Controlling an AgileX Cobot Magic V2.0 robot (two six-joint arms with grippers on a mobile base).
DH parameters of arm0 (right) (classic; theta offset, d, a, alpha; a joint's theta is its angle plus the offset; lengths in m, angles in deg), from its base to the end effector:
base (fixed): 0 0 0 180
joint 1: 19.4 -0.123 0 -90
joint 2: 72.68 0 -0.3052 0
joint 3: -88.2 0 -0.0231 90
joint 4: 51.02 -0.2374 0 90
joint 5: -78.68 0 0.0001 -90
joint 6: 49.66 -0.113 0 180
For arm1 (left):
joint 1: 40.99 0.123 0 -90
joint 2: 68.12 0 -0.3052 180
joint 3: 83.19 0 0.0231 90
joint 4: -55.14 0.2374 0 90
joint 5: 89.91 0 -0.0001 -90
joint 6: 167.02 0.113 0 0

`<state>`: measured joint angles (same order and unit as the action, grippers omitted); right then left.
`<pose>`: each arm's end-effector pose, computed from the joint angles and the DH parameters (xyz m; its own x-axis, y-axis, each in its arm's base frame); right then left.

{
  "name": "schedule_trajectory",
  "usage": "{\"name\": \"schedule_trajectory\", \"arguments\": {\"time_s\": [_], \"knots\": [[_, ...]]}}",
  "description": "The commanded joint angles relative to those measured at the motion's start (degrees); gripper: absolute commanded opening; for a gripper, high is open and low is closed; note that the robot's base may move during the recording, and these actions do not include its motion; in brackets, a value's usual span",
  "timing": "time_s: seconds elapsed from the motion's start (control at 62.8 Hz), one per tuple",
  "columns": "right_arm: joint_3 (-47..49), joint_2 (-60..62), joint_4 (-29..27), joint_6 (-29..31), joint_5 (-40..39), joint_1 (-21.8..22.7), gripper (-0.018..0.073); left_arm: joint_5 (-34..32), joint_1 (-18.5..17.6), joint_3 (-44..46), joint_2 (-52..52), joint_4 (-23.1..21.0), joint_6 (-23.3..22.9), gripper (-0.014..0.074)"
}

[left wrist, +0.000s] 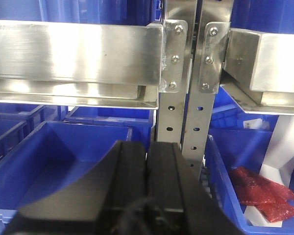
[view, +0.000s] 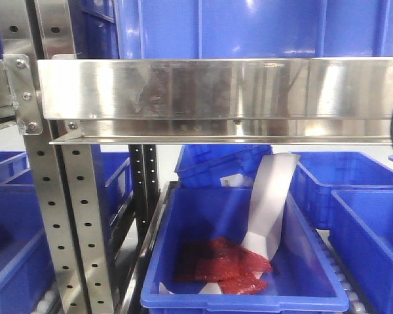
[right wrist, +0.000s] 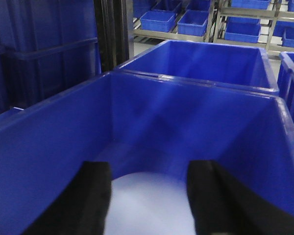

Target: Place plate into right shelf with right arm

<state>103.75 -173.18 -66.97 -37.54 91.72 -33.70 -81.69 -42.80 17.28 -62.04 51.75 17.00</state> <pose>0.3877 0.1061 0.4522 -0.1447 0.0249 -0.9892 -0.2979 0.9522 0.0676 0.0441 -0.0024 0.1889 -0.0660 0.0137 -0.9977 0.0408 0.9991 0.0110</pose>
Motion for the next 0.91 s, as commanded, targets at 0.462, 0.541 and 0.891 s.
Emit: {"name": "schedule_trajectory", "arguments": {"time_s": [0.462, 0.541, 0.891], "knots": [[-3.0, 12.6, -0.9, -0.2, -3.1, 5.6, 0.0054, -5.0, -0.4, -0.5, -0.1, -0.2, 0.2, -0.0047], [-8.2, 16.8, -0.9, -0.1, -3.5, 5.8, 0.0054, -5.0, -0.4, -0.5, -0.1, -0.2, 0.2, -0.0047], [-45.7, 46.1, -0.8, 0.0, -10.7, 5.8, 0.0054, -5.0, -0.4, -0.5, -0.1, -0.2, 0.2, -0.0047]]}}
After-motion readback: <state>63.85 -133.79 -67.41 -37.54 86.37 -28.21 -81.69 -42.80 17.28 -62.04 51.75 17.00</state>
